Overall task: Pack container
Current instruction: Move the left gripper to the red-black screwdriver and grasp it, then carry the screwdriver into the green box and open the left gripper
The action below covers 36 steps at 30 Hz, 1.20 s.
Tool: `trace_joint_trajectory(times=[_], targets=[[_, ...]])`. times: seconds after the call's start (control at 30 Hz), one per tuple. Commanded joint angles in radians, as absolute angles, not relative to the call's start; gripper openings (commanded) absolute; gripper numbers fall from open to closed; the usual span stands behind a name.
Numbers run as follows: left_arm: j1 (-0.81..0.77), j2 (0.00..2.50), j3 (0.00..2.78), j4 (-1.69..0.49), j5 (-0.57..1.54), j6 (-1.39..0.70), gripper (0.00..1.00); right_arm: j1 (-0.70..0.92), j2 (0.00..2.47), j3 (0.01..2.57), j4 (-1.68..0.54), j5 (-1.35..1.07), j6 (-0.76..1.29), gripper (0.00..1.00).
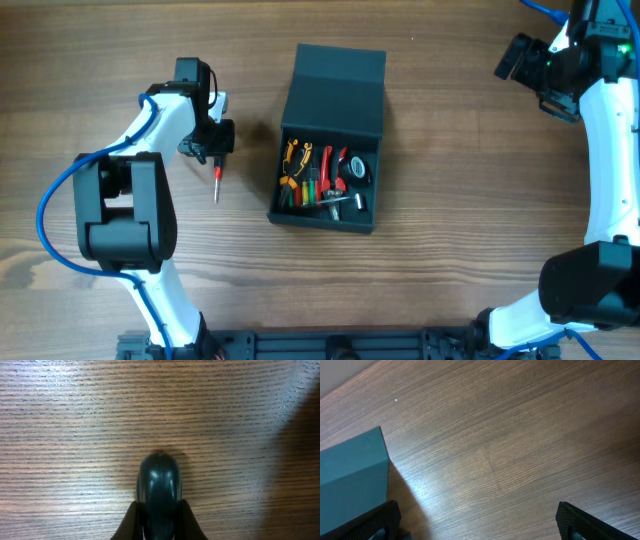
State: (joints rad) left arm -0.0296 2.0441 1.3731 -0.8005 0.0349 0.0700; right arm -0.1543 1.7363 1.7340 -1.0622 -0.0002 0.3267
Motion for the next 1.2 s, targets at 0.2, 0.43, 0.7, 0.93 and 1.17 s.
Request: trace_joint_trajectory(times=[0.2,0.43,0.7,0.93,1.17], targets=[[-0.045,1.958,1.539,-1.050,0.027,0.154,0.04,-0.155,1.744,1.726,-1.062,-0.009,0.317,1.00],[-0.210,1.809,1.709,-1.169,0.025,0.277,0.04,-0.155,1.744,1.726,-1.063,-0.010,0.317,1.00],[-0.579,1.812,1.707,-1.200,0.025,0.670,0.04,-0.155,1.744,1.726,-1.062,-0.009,0.317,1.00],[-0.704,1.890,1.660,-1.243,0.036,0.836,0.17,-0.156,1.744,1.726,-1.058,-0.009,0.315,1.00],[-0.705,1.987,1.637,-1.241,0.138,0.913,0.22,-0.155,1.744,1.726,-1.055,-0.009,0.315,1.00]])
